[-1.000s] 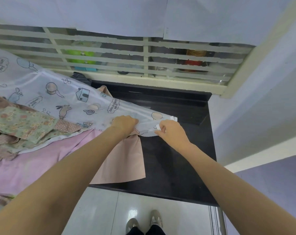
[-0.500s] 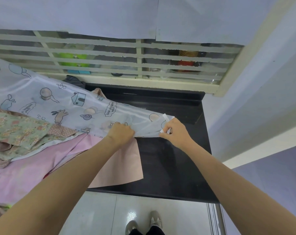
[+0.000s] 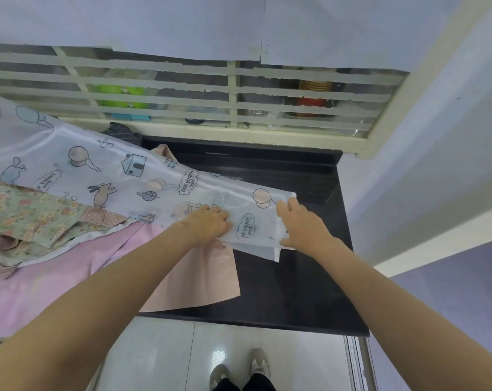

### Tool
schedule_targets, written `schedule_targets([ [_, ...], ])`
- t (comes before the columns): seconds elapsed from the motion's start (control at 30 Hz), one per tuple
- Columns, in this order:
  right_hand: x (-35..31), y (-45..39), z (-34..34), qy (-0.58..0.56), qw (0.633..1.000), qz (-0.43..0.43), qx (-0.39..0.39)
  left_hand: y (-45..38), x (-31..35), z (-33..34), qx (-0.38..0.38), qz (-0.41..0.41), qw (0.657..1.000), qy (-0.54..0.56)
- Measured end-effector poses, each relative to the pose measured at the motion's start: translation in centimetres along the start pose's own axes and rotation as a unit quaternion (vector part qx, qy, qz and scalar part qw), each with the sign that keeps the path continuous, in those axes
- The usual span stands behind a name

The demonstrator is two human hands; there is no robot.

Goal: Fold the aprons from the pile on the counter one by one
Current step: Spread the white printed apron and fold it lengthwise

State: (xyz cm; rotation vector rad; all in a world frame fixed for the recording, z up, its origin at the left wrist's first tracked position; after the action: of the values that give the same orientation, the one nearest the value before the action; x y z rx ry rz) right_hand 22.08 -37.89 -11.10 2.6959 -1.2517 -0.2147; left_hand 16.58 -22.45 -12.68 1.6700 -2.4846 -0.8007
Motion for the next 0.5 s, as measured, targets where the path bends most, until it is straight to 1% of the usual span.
schedule_targets([
  [0.07, -1.1, 0.2, 0.1, 0.019, 0.999, -0.039, -0.021, 0.1, -0.1, -0.1, -0.005, 0.011, 1.000, -0.007],
  [0.13, -1.7, 0.5, 0.9, 0.026, 0.996, -0.050, -0.063, 0.2, -0.1, 0.0, 0.004, 0.022, 0.999, -0.028],
  [0.2, -1.9, 0.8, 1.8, 0.047, 0.994, -0.054, -0.076, 0.4, -0.1, 0.4, 0.013, 0.019, 0.999, -0.043],
  [0.27, -1.9, 0.8, 2.5, 0.068, 0.994, -0.042, -0.073, 0.3, -0.1, 0.8, 0.030, 0.010, 0.998, -0.049],
  [0.37, -1.6, 0.6, 3.0, 0.062, 0.995, -0.015, -0.072, 0.0, -0.1, 0.8, 0.057, -0.001, 0.997, -0.061],
  [0.5, -2.2, 0.0, 2.8, 0.044, 0.998, -0.015, -0.045, 0.2, -0.9, 1.1, 0.056, -0.001, 0.997, -0.058],
])
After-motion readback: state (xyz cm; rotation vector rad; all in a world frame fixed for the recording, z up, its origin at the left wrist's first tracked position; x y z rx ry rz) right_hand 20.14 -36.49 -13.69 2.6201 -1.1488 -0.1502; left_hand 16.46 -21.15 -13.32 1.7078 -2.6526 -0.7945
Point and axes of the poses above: each hand's wrist, its own y-axis away from the middle knuckle, its own z-axis out of the palm, x = y × z, the point moved 6 cm from there along -y, towards the middle knuckle, and after that the axes turned 6 degrees about x, right-handed, at the moved point
